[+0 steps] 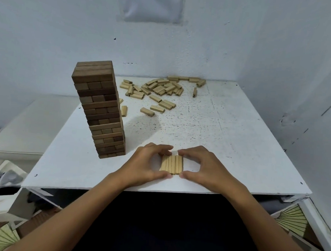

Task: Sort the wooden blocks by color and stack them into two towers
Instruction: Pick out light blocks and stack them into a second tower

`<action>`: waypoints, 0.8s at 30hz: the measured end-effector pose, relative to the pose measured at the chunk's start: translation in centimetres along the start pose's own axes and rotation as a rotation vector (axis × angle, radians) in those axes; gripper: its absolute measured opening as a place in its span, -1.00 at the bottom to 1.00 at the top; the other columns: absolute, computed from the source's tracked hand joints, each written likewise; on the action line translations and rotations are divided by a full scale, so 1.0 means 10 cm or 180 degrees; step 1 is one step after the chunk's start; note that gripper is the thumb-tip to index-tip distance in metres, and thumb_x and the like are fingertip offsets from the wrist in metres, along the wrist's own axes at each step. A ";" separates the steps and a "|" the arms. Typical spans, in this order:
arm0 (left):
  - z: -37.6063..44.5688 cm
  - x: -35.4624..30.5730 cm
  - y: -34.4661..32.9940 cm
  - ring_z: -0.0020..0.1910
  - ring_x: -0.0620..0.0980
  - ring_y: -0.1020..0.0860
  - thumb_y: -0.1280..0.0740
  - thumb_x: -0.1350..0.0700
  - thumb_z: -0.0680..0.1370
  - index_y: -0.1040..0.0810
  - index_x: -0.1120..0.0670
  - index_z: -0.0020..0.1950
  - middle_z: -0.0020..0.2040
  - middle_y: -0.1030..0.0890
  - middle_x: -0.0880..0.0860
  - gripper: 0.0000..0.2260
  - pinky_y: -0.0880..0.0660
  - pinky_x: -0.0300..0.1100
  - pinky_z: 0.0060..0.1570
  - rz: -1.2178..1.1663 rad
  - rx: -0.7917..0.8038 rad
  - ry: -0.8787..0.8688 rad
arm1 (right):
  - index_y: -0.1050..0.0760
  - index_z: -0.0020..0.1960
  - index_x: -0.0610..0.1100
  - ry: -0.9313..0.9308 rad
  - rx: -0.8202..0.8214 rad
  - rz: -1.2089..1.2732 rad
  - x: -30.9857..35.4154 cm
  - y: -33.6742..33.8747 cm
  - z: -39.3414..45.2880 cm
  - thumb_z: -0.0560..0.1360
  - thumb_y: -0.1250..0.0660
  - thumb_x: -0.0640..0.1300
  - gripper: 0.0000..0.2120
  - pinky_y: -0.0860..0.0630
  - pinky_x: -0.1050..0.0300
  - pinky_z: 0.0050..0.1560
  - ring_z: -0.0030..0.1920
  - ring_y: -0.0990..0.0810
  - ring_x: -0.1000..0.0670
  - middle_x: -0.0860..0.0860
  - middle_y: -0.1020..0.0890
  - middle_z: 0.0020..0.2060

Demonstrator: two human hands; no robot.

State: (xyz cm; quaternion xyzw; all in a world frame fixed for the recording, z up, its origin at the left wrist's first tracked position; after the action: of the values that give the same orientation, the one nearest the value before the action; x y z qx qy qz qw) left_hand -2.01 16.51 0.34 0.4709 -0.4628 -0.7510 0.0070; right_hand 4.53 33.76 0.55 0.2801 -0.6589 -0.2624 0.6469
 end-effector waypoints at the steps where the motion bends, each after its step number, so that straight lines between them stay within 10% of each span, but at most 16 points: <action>1: 0.00 0.00 0.00 0.16 -0.23 -0.48 -0.58 -0.07 0.29 -0.47 -0.07 0.36 0.08 -0.57 -0.30 -0.33 -0.35 -0.42 0.10 0.0008 -0.0009 0.0004 | -0.47 0.33 0.15 -0.0008 -0.0005 -0.0004 -0.01 0.00 0.01 0.34 -0.54 -0.04 -0.41 -0.23 0.58 0.08 0.09 -0.39 0.41 0.21 -0.46 0.13; 24: 0.00 0.02 -0.01 0.16 -0.27 -0.46 -0.53 -0.11 0.27 -0.52 -0.05 0.33 0.10 -0.57 -0.27 -0.37 -0.30 -0.51 0.04 -0.0020 -0.0065 0.0058 | -0.41 0.30 0.29 -0.0084 0.0078 0.0093 -0.03 -0.01 0.01 0.34 -0.54 -0.04 -0.39 -0.32 0.32 0.26 0.21 -0.43 0.27 0.23 -0.46 0.18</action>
State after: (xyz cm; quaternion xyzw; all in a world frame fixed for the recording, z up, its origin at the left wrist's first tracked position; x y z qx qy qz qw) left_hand -2.12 16.48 0.12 0.4792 -0.4535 -0.7514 0.0137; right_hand 4.45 33.87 0.25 0.2748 -0.6746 -0.2486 0.6384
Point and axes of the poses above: each hand's wrist, its own z-axis towards the middle knuckle, its own y-axis out of the back of the hand, x = y × z, the point moved 5 cm from there along z, towards the middle knuckle
